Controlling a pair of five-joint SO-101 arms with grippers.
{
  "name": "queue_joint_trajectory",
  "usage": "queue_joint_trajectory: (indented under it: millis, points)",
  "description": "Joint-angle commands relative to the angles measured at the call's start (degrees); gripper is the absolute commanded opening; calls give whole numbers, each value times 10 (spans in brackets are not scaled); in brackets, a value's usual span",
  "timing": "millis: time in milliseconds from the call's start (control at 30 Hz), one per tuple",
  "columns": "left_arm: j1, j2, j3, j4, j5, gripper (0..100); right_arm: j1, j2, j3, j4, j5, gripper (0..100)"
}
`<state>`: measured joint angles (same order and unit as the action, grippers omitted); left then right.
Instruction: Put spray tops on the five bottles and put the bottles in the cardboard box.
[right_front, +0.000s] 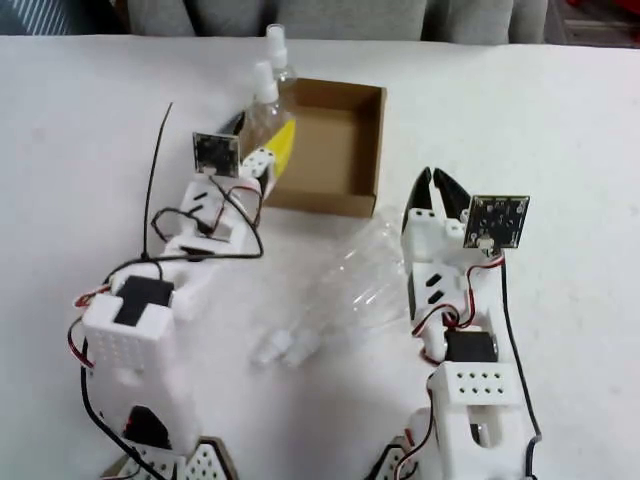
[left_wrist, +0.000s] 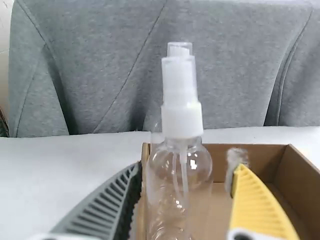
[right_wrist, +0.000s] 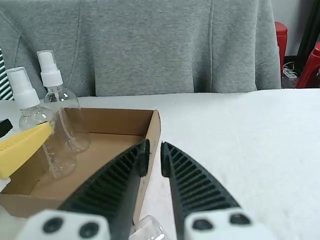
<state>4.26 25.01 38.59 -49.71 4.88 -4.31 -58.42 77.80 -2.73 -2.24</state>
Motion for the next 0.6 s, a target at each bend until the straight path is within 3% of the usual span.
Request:
queue_joint_trajectory:
  millis: [0, 267, 567]
  points:
    - [3, -39, 2, -19, 11, 279, 3, 1, -5, -10, 1, 16]
    - [38, -111, 105, -46, -30, 279, 3, 1, -4, -10, 1, 16]
    - [57, -257, 231, 48, -77, 278, 3, 1, -4, -7, 1, 16]
